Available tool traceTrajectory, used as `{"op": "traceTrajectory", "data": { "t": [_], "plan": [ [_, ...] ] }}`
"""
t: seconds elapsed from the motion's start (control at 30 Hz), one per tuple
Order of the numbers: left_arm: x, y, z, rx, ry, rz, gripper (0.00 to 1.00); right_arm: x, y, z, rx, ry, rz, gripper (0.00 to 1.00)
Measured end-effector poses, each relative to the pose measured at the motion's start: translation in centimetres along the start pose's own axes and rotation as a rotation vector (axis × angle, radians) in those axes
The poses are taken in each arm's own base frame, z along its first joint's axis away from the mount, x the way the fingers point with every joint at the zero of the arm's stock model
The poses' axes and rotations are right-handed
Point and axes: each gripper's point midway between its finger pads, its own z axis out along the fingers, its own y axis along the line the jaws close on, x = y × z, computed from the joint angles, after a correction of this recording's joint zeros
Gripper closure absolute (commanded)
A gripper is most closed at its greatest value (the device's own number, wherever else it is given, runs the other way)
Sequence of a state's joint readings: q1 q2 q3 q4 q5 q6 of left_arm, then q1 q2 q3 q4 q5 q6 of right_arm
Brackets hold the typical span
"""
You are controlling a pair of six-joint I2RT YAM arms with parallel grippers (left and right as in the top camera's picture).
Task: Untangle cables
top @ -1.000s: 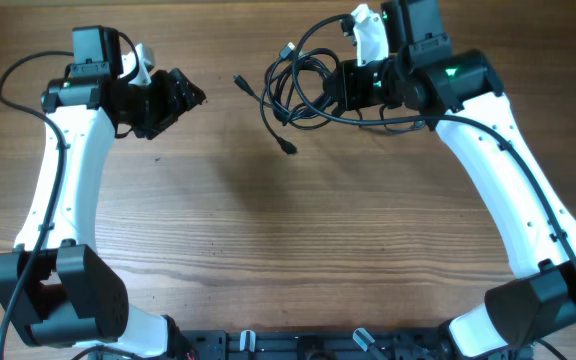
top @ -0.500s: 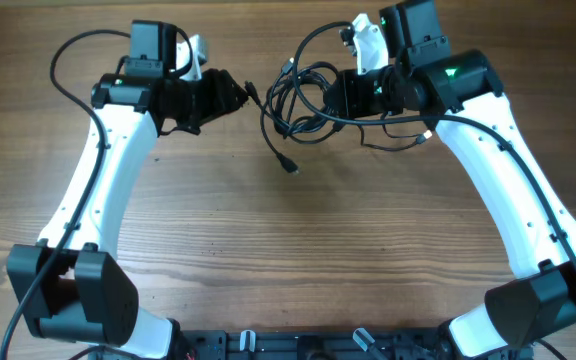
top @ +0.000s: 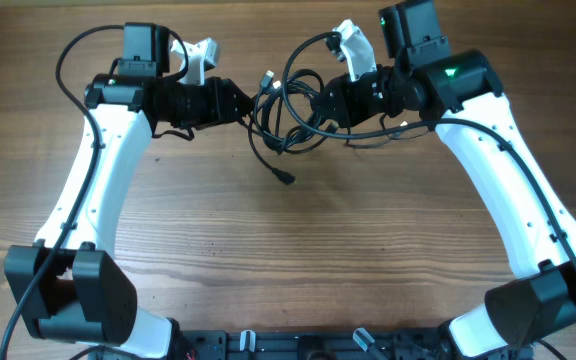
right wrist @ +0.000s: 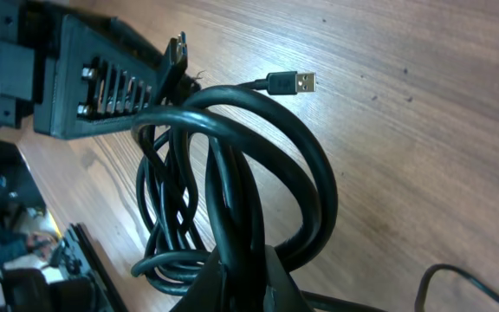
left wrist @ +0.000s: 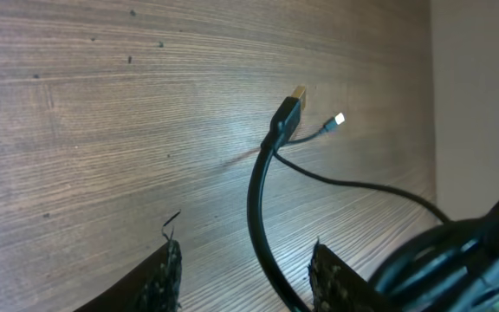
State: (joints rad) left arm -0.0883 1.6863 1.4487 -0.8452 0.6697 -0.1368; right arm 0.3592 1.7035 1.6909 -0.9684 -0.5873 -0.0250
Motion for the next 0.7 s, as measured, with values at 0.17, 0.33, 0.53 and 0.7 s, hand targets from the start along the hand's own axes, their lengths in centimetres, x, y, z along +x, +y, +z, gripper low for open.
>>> {"op": "traceTrajectory", "data": {
  "t": [0.17, 0.33, 0.53, 0.7],
  "plan": [
    [-0.5, 0.3, -0.6, 0.021, -0.020, 0.039, 0.64, -0.3, 0.2, 0.0, -0.011, -0.013, -0.142, 0.96],
    [-1.4, -0.8, -1.2, 0.119, -0.049, 0.061, 0.52, -0.4, 1.0, 0.0, -0.056, -0.022, -0.241, 0.96],
    [-1.2, -2.0, -1.3, 0.181, -0.040, 0.074, 0.51, -0.9, 2.3, -0.2, -0.128, -0.055, -0.294, 0.96],
    [-1.2, -1.6, -1.3, 0.159, -0.040, 0.070, 0.77, -1.0, 2.5, -0.2, -0.139, -0.061, -0.287, 0.96]
  ]
}}
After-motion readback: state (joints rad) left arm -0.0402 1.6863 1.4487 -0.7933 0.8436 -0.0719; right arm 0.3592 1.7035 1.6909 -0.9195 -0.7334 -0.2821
